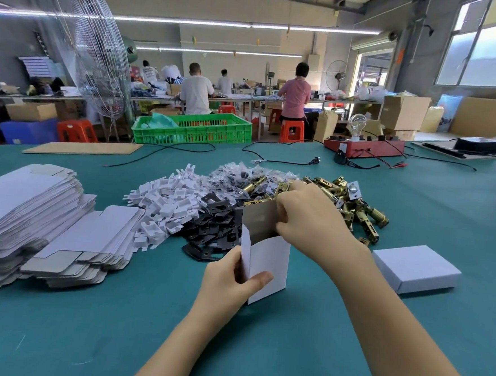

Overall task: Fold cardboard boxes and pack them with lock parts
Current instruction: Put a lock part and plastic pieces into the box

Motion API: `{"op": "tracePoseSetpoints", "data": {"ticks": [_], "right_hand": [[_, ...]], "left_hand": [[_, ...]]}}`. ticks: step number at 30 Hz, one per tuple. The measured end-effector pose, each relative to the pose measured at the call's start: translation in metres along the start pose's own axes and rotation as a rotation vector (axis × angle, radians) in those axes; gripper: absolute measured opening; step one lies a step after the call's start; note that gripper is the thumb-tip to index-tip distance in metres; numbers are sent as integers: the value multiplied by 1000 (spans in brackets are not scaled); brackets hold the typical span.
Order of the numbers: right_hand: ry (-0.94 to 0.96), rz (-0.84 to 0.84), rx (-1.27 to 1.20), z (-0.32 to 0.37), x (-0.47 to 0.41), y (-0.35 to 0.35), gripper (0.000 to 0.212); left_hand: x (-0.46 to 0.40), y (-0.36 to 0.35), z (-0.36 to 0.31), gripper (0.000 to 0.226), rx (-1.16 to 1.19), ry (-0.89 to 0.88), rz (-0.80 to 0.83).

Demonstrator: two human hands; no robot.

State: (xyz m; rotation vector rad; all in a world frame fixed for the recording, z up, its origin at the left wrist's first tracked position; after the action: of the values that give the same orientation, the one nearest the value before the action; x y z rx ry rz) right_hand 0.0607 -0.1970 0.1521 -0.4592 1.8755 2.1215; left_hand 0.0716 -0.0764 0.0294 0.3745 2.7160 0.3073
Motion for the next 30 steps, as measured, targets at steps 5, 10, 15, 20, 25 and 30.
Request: {"op": "tracePoseSetpoints", "data": {"ticks": [5,10,15,20,25,30], "right_hand": [[-11,35,-74,-8,1,0,11],[39,102,-204,-4,1,-2,23],[73,164,-289,-6,4,0,20],[48,191,-391,-21,5,8,17],[-133,122,-816,-60,6,16,17],[-231,224,-733,-84,8,-8,28]], "left_hand": [[0,0,2,37,4,6,5],[-2,1,8,24,14,28,3],[-2,0,9,26,29,24,4],[-2,0,11,26,26,14,34],[-3,0,9,26,41,22,33],[-4,0,10,31,81,31,54]]}}
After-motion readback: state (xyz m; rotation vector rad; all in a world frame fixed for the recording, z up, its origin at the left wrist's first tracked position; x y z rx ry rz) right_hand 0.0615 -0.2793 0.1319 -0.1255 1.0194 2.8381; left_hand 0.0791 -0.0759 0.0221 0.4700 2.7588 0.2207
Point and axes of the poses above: each hand's wrist, its own x-axis away from the middle knuckle, its own y-axis out of the back of the hand, z = x × y, the point moved 9 cm from there along -x, towards the middle knuckle, and after that the axes turned 4 degrees about -y, right-handed, at the moved point
